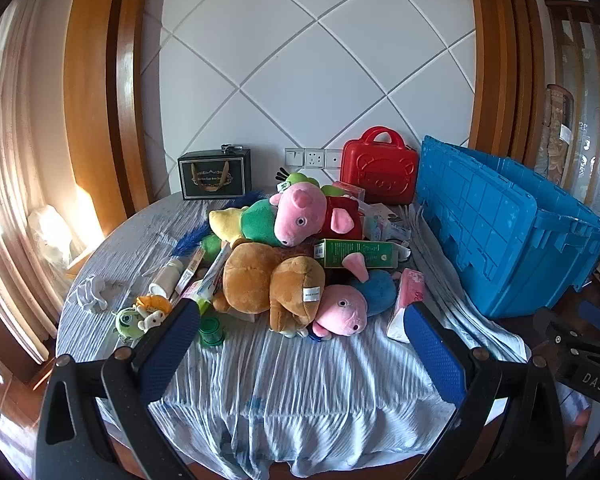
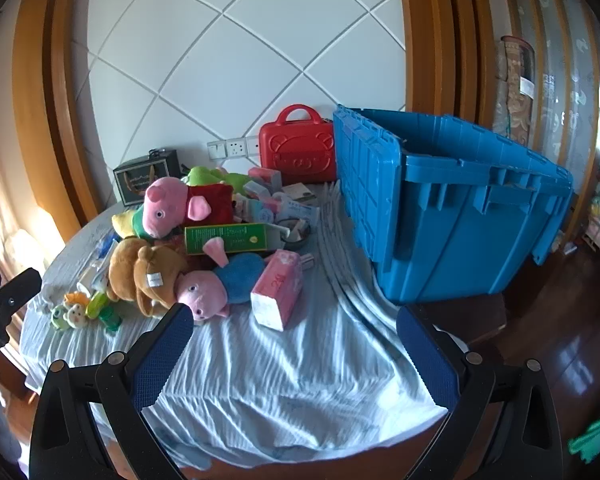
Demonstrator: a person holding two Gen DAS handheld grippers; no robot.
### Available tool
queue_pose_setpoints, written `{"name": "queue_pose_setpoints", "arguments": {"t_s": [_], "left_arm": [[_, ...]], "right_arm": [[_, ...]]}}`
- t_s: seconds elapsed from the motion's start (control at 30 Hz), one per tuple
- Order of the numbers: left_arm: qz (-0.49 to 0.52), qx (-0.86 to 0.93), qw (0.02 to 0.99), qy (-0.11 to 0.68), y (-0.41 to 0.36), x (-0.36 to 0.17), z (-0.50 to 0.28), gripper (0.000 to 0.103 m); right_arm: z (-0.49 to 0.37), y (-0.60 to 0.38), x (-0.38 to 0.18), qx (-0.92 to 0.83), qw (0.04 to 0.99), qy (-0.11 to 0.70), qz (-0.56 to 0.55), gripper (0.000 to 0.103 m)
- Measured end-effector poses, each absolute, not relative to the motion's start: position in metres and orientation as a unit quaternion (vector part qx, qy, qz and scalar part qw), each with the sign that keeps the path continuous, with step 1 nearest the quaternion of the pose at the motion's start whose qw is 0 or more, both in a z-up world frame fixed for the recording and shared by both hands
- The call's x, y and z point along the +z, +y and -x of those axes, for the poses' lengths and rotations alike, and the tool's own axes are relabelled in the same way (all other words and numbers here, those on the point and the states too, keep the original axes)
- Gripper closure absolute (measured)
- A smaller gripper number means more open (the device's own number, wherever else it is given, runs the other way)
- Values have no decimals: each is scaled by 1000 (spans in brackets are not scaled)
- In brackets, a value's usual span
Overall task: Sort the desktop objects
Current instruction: 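Move both tools toward the brown teddy bear on the pile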
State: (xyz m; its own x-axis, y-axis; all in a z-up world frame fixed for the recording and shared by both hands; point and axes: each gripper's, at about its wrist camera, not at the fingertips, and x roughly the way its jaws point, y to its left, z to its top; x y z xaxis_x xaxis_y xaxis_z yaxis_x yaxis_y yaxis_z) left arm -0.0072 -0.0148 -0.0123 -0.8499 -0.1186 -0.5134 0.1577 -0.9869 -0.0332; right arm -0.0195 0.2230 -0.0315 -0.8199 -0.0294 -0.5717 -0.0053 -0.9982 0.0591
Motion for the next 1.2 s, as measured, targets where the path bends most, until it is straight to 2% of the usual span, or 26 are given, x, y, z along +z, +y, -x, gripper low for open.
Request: {"name": "queue_pose_setpoints", "arguments": {"t_s": [0.3, 0.67, 0.97, 1.07, 1.13, 1.2], "left_arm": [[-294, -943, 148, 52, -69, -37, 7, 0], [-319, -915, 240, 65, -147, -68, -12, 0], [-355, -901, 241, 59, -208, -100, 12, 0], [-366, -906, 208, 54, -221, -108, 37, 0], [-371, -910, 176, 52, -225, -111, 62, 0], [-373, -916, 142, 40, -226, -113, 91, 0]], "right_arm": [[46, 211, -61, -940, 40, -38, -337, 0], [81, 146, -93, -925, 94, -7, -368, 0], [113, 97, -114, -906, 119, -21, -406, 0], [131, 76, -117, -902, 110, -20, -418, 8], [149, 61, -117, -901, 96, -23, -423, 34], [167, 48, -117, -899, 83, -28, -428, 43]]}}
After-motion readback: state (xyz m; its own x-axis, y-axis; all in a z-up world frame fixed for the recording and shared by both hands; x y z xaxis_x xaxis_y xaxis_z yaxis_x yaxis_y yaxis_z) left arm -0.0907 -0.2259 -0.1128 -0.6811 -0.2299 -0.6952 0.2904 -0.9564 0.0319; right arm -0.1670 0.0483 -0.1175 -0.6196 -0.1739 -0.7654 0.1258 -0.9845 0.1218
